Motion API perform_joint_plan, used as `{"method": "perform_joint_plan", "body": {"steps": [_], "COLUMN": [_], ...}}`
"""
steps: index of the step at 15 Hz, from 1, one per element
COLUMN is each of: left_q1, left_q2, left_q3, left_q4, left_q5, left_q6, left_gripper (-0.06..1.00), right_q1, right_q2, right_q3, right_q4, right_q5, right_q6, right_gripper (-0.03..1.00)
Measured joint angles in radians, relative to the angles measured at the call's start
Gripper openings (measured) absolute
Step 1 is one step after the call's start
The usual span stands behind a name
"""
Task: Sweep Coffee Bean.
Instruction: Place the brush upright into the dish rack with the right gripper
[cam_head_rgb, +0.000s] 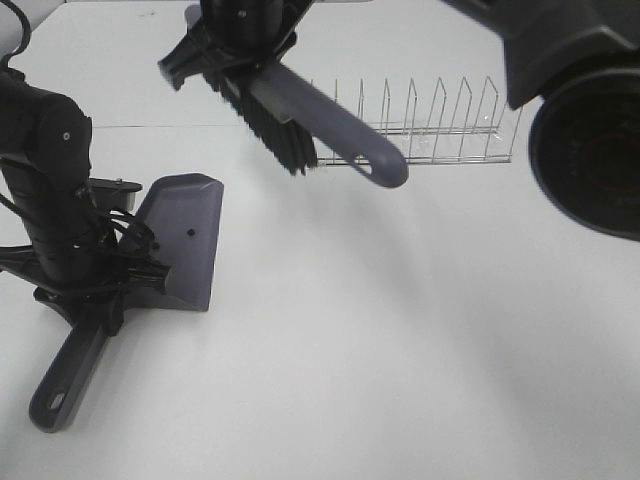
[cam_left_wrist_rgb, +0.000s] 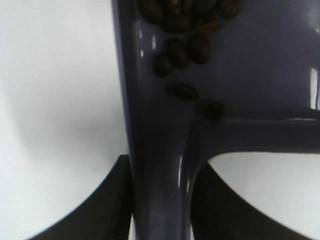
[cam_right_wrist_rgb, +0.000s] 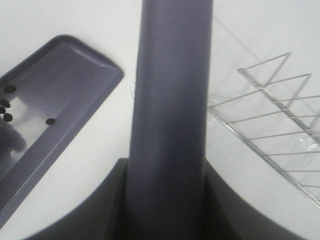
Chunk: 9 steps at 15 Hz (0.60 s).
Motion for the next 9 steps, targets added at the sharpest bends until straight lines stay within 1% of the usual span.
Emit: {"method": "perform_joint_plan", "body": {"steps": [1,2,3,5,7,8,9], "left_q1": [0.0,0.0,0.0,0.0,0.0,0.0,0.0], "left_q2": [0.0,0.0,0.0,0.0,0.0,0.0,0.0], "left_q3": [0.0,0.0,0.0,-0.001,-0.001,-0.001,-0.001], "left_q4": [0.0,0.0,0.0,0.0,0.0,0.0,0.0], "left_q5": [0.0,0.0,0.0,0.002,0.002,0.002,0.002], "left_q6": [0.0,0.0,0.0,0.0,0.0,0.0,0.0], "left_gripper": [0.26,0.26,0.26,0.26,0.26,0.26,0.26], "right_q1": [-0.026,-0.105,-0.151,-0.264,-0.385,-0.417,-0.469], "right_q2": [-0.033,-0.093,-0.126,-0.214,-0.284,-0.299,-0.327], "right_q3": [0.0,0.011,0.04,0.162,0.309,0.352,0.435], "right_q4": [-0.004,-0.005,-0.005,0.002,0.038,0.05,0.071], "right_q5": [0.001,0.001,0.001,0.0,-0.001,-0.001,-0.001], "right_q6": [0.0,0.0,0.0,0.0,0.0,0.0,0.0], "right_gripper": [0.28,0.28,0.28,0.28,0.28,0.28,0.28]}}
